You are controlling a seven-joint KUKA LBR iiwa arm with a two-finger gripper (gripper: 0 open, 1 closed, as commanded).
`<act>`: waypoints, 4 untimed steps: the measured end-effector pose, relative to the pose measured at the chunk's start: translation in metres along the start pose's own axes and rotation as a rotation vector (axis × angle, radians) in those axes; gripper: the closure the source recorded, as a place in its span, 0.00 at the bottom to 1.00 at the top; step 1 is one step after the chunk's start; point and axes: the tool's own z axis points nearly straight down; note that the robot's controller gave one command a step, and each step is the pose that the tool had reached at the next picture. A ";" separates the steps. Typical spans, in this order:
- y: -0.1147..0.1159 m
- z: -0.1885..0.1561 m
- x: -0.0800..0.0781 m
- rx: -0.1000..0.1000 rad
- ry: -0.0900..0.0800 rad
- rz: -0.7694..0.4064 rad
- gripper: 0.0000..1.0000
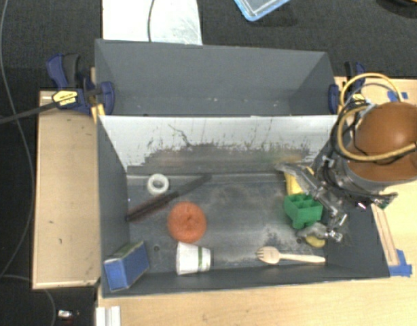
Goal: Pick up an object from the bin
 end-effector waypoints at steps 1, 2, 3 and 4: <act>0.012 0.015 0.020 -0.004 0.018 0.170 0.00; 0.010 0.016 0.021 -0.001 0.011 0.192 0.00; 0.020 -0.001 0.026 -0.005 0.015 0.143 0.00; 0.015 -0.020 0.031 -0.001 0.009 0.187 0.00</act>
Offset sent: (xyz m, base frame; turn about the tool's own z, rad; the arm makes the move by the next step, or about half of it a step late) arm -0.0136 -0.0106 -0.0180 0.2233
